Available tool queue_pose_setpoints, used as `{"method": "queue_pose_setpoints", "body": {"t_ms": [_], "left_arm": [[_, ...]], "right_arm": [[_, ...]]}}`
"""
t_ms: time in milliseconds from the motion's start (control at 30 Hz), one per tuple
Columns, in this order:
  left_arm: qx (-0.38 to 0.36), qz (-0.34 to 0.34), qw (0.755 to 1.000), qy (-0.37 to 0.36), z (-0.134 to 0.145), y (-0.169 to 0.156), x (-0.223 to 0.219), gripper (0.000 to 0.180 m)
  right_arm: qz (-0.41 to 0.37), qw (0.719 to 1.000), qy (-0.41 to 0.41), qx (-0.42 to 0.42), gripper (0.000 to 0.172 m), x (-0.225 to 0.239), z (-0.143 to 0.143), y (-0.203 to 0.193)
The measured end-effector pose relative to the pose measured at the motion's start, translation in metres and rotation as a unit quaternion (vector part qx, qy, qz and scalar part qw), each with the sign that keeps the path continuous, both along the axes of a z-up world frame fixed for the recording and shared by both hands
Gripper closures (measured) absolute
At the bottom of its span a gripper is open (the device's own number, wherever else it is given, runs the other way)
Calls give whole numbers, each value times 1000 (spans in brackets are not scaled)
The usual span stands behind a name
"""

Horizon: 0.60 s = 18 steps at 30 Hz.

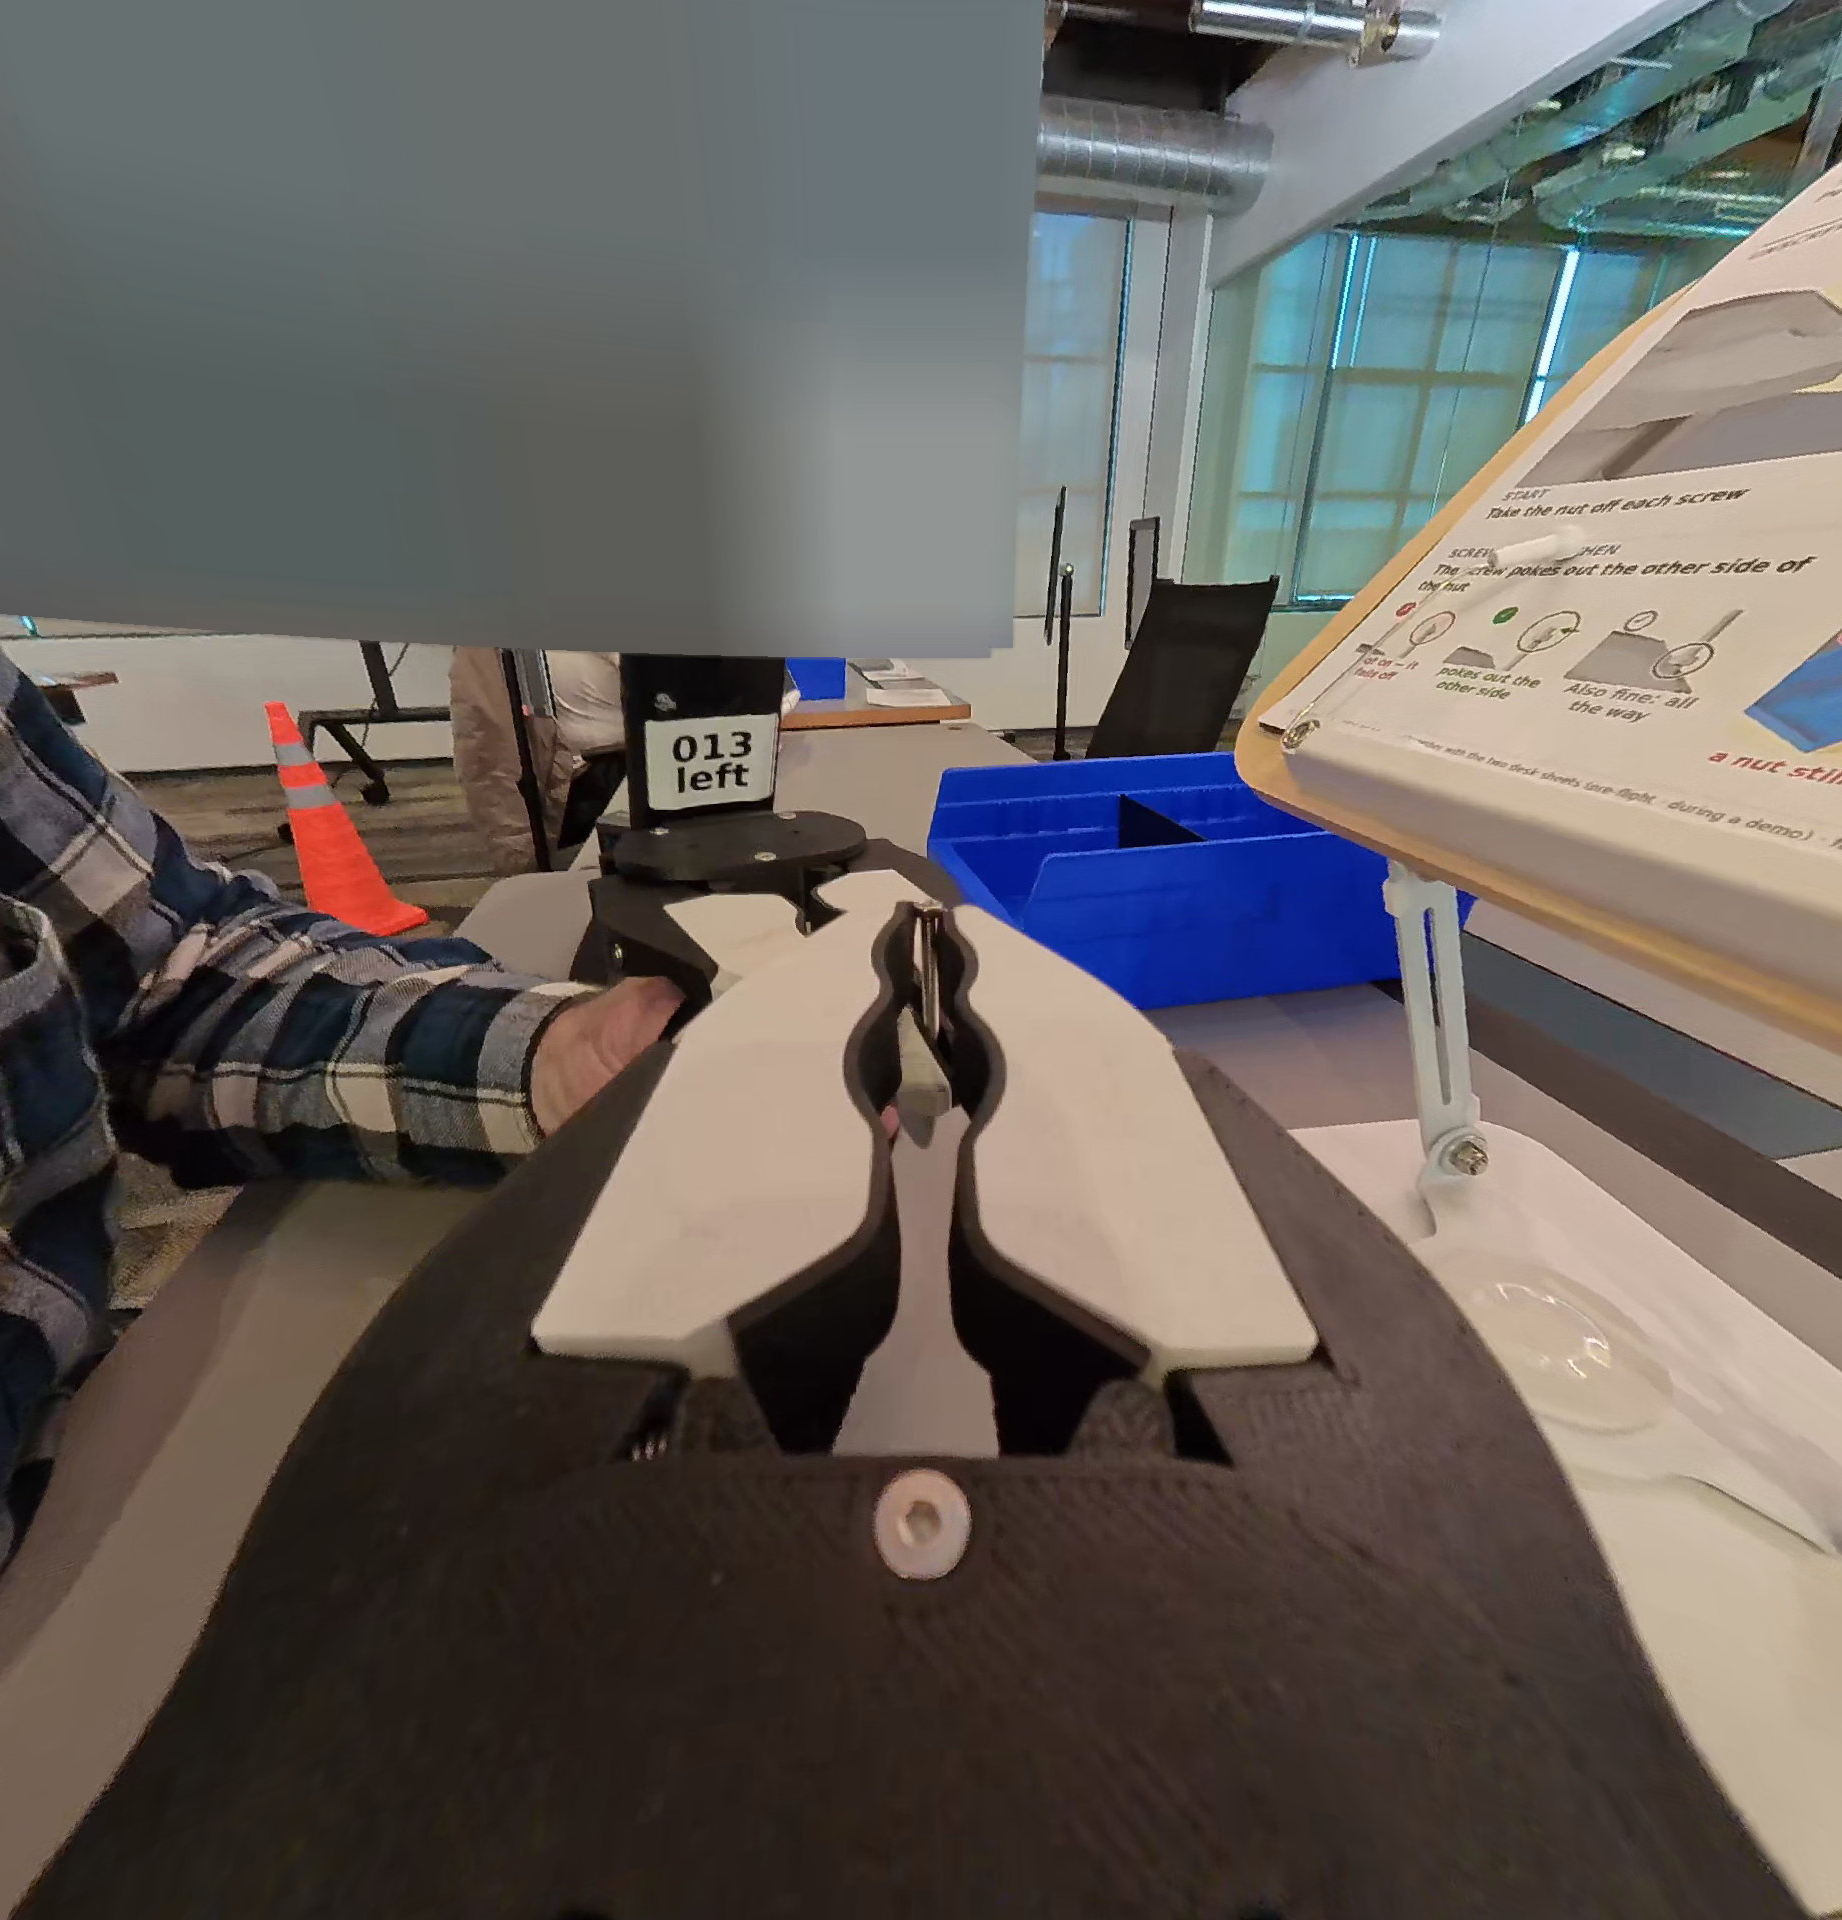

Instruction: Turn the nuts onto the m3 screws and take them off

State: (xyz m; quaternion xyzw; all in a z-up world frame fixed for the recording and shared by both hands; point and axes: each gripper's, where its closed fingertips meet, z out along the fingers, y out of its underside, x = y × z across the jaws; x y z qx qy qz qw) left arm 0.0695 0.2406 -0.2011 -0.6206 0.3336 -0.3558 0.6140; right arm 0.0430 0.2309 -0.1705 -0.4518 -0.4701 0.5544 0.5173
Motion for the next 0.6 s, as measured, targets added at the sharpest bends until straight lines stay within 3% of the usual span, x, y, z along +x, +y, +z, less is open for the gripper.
{"method": "queue_pose_setpoints", "body": {"t_ms": [600], "left_arm": [[-1,-7,1000,-14,3,-2,1,179]], "right_arm": [[16,999,34,-36,167,-1,3,-1]]}}
